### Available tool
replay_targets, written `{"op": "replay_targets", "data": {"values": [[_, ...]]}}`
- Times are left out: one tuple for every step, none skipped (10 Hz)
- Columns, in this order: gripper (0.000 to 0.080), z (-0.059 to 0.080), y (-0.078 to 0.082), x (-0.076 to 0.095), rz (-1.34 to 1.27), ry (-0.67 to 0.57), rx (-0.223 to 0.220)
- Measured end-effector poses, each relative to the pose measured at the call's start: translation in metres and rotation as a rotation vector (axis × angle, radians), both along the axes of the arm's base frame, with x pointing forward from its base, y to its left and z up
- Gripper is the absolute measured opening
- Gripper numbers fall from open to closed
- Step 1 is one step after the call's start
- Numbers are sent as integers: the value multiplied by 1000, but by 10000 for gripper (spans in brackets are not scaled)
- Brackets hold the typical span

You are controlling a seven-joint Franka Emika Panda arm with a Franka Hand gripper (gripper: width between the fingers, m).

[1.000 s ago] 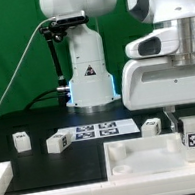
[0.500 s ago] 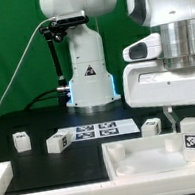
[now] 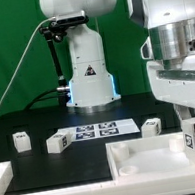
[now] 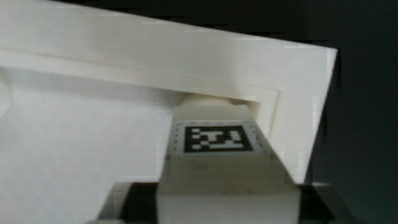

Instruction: Assemble one leg

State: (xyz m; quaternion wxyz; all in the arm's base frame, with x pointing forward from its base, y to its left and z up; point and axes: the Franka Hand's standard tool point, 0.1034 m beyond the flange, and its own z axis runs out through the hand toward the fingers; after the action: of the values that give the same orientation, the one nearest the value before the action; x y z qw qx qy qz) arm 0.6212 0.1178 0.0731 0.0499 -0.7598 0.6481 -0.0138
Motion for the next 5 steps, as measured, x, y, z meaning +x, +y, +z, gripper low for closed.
{"op": "replay_targets", "data": {"values": [[292,0,0,0,-160,8,13],[292,0,-1,0,-267,13,30],[292,0,-3,1,-350,18,51],[292,0,-4,1,-419,26,72],[292,0,-6,1,-434,34,80]]}}
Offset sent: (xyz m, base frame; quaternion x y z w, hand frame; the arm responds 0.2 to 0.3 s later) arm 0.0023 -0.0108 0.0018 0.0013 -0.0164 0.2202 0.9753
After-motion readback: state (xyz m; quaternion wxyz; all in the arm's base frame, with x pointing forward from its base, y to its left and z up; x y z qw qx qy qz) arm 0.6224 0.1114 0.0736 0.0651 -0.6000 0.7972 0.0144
